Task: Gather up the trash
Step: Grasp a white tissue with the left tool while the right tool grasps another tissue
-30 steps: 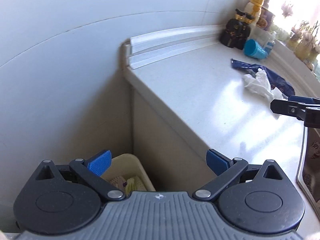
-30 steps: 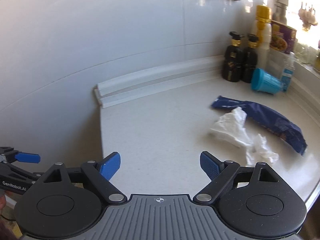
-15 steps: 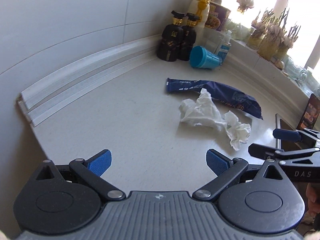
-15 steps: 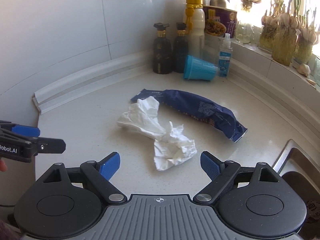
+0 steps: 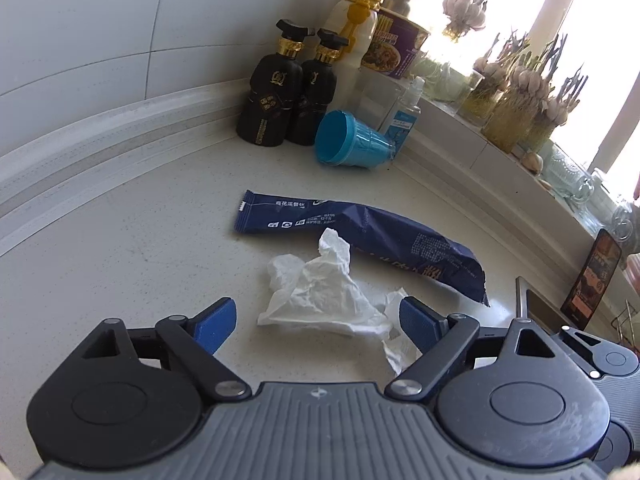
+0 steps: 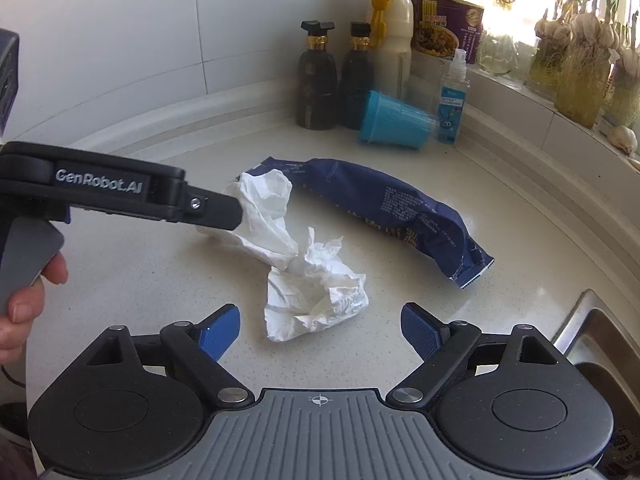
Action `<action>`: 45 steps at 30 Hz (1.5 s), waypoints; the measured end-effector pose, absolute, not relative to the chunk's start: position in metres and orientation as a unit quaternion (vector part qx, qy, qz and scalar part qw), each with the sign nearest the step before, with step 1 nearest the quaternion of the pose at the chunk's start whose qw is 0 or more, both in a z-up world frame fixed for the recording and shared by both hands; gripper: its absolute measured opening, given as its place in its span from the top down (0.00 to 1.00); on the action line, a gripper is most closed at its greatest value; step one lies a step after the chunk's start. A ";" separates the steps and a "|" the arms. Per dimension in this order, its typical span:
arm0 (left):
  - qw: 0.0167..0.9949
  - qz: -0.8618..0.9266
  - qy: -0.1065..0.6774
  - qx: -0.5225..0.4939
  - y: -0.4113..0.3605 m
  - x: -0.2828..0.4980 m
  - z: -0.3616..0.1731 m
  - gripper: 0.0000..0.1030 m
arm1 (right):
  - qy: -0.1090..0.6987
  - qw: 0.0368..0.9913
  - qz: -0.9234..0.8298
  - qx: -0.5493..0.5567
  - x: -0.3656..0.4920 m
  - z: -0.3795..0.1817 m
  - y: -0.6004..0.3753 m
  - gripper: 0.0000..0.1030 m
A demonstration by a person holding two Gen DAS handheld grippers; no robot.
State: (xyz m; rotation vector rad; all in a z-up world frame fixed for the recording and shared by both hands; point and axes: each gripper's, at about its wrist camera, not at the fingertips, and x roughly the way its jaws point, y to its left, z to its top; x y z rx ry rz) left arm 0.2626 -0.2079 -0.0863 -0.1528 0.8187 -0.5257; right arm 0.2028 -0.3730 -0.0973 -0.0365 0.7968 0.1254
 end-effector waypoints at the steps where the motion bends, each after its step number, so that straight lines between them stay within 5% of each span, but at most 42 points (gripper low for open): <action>1: 0.881 -0.254 0.392 -0.073 -0.211 0.264 -0.087 0.20 | 0.387 0.920 0.064 -0.021 0.204 -0.098 -0.372 0.13; 17: 0.884 -0.229 0.405 -0.053 -0.227 0.279 -0.098 0.45 | 0.388 0.917 0.083 -0.045 0.222 -0.112 -0.366 0.13; 24: 0.886 -0.226 0.403 -0.046 -0.226 0.279 -0.098 0.67 | 0.389 0.917 0.077 -0.042 0.226 -0.115 -0.367 0.16; 30: 0.884 -0.226 0.406 -0.049 -0.221 0.277 -0.098 0.81 | 0.394 0.916 0.070 -0.039 0.226 -0.118 -0.369 0.38; 39: 0.888 -0.218 0.400 -0.058 -0.204 0.272 -0.093 0.83 | 0.396 0.915 0.068 -0.039 0.227 -0.116 -0.366 0.77; 45: 0.891 -0.209 0.398 -0.065 -0.188 0.265 -0.088 0.83 | 0.392 0.917 0.065 -0.024 0.226 -0.107 -0.365 0.86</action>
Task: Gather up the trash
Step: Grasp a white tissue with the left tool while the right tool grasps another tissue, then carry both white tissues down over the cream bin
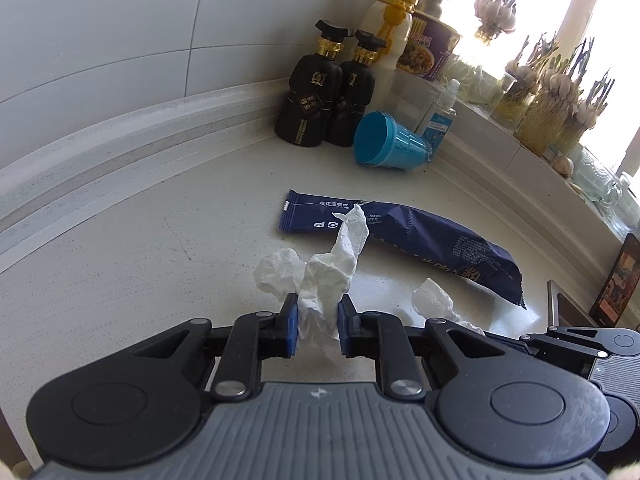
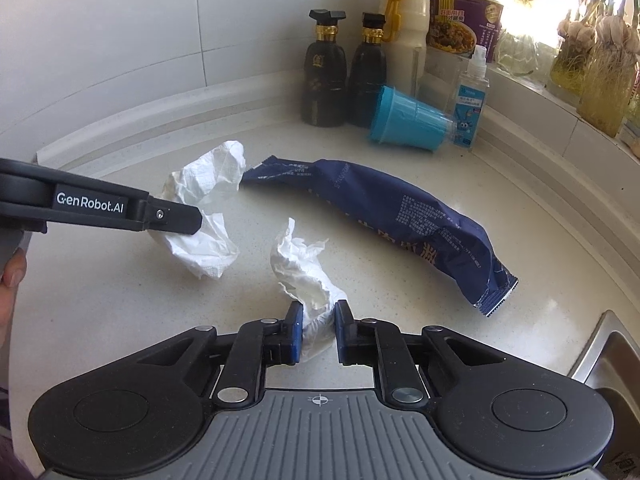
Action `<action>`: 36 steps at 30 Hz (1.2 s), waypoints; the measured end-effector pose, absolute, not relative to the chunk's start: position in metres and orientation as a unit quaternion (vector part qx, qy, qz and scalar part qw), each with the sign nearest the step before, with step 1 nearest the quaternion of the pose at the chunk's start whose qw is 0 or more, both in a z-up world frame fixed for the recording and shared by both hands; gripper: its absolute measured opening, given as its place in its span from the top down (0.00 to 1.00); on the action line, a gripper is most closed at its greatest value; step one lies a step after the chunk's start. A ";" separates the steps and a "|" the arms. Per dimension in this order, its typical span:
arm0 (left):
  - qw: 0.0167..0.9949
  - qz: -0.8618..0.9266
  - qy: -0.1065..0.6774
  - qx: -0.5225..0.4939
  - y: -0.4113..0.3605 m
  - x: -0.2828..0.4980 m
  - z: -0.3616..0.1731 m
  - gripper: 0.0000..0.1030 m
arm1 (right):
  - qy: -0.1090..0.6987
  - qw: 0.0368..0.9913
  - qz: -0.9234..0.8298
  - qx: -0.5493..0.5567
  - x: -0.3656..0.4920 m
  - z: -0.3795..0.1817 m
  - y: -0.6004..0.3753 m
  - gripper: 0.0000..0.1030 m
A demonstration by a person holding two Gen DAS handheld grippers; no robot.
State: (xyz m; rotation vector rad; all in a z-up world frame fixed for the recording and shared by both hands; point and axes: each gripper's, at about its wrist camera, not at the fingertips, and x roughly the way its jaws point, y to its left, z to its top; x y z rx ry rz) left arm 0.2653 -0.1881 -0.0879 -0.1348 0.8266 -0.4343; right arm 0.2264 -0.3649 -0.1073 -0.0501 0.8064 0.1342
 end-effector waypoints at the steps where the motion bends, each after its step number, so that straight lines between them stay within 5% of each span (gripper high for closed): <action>1: 0.891 -0.208 0.397 -0.066 -0.185 0.264 -0.087 0.83 | 0.389 0.918 0.066 -0.026 0.225 -0.105 -0.363 0.86; 36: 0.919 -0.082 0.372 -0.099 -0.028 0.182 -0.054 0.83 | 0.355 0.913 0.197 -0.045 0.196 -0.059 -0.215 0.86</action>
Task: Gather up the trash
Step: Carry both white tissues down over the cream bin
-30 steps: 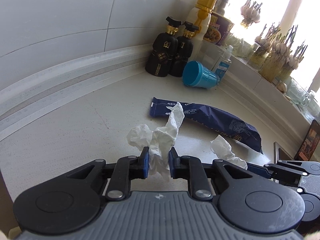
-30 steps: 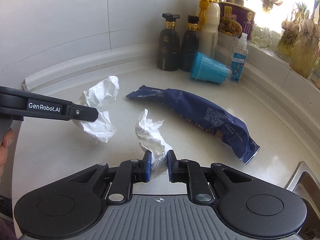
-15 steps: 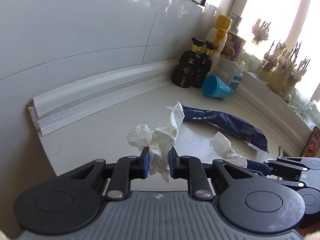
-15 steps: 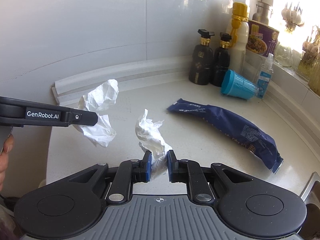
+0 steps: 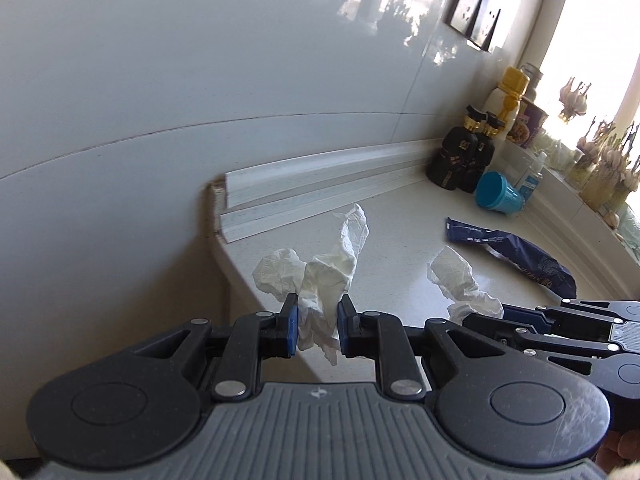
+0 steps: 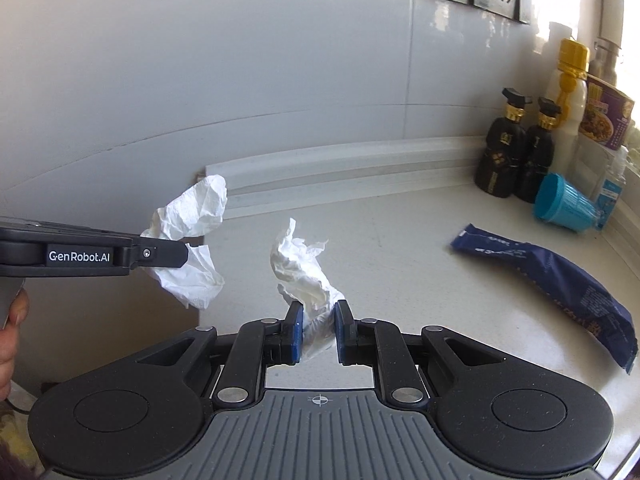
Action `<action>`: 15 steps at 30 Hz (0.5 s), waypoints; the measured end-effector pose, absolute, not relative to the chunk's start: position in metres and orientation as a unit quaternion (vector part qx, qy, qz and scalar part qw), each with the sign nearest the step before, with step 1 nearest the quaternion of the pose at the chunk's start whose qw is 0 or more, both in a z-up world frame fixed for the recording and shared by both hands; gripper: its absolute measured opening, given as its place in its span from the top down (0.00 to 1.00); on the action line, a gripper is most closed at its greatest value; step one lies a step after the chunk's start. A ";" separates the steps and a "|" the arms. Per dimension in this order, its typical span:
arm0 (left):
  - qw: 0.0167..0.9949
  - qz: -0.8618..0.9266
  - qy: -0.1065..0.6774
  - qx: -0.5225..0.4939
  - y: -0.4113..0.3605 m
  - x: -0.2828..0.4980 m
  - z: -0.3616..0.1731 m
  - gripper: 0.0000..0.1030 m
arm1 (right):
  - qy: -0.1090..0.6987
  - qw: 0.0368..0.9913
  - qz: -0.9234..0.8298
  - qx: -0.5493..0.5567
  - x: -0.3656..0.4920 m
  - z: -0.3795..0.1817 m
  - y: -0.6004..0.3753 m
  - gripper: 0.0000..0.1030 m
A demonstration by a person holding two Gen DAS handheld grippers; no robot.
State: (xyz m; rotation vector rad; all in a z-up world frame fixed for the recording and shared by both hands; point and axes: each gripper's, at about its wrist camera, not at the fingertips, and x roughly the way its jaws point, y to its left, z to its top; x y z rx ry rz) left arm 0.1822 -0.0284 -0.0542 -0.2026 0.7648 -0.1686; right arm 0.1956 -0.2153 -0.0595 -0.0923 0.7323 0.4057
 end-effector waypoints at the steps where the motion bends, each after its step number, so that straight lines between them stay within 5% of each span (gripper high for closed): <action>1: 0.919 -0.076 0.373 -0.100 -0.023 0.180 -0.055 0.83 | 0.355 0.911 0.204 -0.046 0.195 -0.059 -0.209 0.86; 15: 0.905 -0.007 0.411 -0.114 0.041 0.147 -0.087 0.83 | 0.378 0.877 0.286 -0.080 0.177 -0.077 -0.120 0.86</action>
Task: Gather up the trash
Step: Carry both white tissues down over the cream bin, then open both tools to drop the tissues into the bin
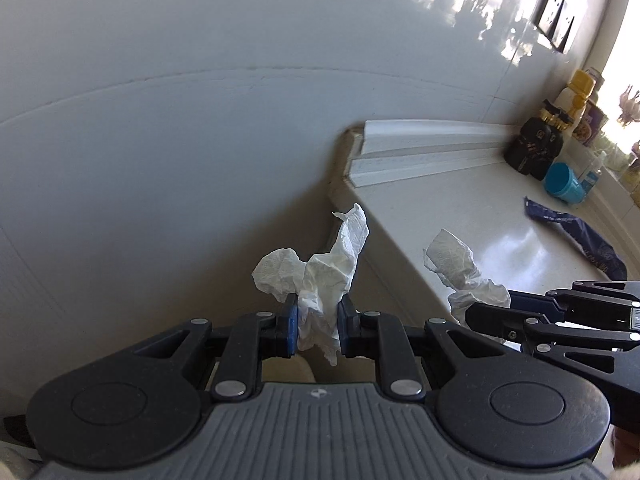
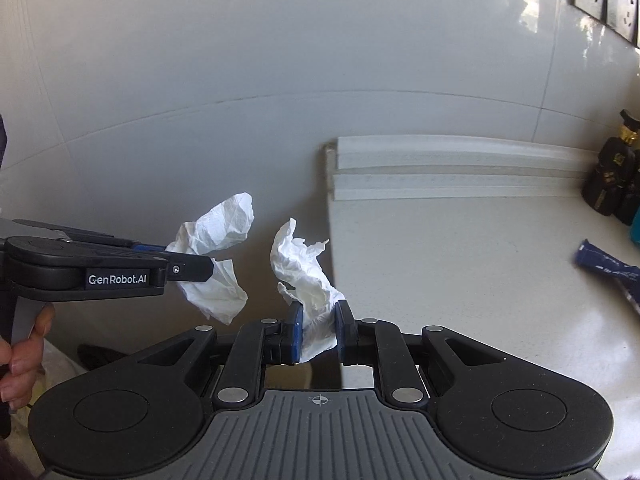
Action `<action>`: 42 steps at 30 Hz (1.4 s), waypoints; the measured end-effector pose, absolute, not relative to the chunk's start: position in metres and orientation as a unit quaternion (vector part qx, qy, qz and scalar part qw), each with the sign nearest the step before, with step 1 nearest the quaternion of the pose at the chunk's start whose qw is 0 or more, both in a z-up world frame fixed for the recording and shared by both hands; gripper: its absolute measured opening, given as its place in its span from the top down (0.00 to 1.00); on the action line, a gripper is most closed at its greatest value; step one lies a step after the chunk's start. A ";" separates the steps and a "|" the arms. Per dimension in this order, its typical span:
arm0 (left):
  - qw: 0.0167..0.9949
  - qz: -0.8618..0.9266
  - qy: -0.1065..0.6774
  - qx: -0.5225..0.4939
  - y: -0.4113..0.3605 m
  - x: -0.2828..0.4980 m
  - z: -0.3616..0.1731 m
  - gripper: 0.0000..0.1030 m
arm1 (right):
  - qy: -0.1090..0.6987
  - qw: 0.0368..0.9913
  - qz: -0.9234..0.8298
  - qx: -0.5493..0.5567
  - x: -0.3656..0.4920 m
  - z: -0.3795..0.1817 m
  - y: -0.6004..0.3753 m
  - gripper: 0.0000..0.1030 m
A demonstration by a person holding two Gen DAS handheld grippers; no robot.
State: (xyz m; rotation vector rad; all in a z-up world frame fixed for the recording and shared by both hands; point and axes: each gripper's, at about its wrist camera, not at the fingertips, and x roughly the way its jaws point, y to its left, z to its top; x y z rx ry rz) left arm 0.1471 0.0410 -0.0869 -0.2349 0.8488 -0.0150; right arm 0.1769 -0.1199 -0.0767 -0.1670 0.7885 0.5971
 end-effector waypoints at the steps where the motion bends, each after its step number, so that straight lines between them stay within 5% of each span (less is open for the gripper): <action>1: 0.902 -0.003 0.417 -0.114 0.045 0.145 -0.092 0.83 | 0.382 0.873 0.291 -0.082 0.175 -0.080 -0.115 0.86; 23: 0.821 0.064 0.556 -0.114 0.090 0.127 -0.225 0.82 | 0.537 0.780 0.307 -0.096 0.190 -0.214 -0.039 0.83; 42: 0.794 0.060 0.601 -0.074 0.091 0.143 -0.268 0.76 | 0.607 0.745 0.266 -0.073 0.219 -0.277 -0.022 0.79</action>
